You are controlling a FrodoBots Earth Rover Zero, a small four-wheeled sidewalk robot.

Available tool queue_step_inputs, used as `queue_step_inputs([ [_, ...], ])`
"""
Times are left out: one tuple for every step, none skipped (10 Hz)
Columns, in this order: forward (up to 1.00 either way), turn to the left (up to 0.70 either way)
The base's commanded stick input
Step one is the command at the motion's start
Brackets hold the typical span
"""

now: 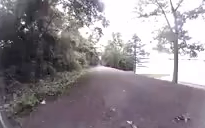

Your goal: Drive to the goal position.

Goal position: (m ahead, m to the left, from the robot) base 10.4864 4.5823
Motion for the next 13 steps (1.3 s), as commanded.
queue_step_inputs([
  [0.70,0.00],
  [0.70,0.00],
  [0.70,0.00],
  [0.70,0.00],
  [0.70,0.00],
  [0.70,0.03],
  [0.70,0.05],
  [0.70,0.06],
  [0.70,0.04],
  [0.70,0.02],
  [0.70,0.02],
  [0.70,0.02],
  [0.70,0.02],
])
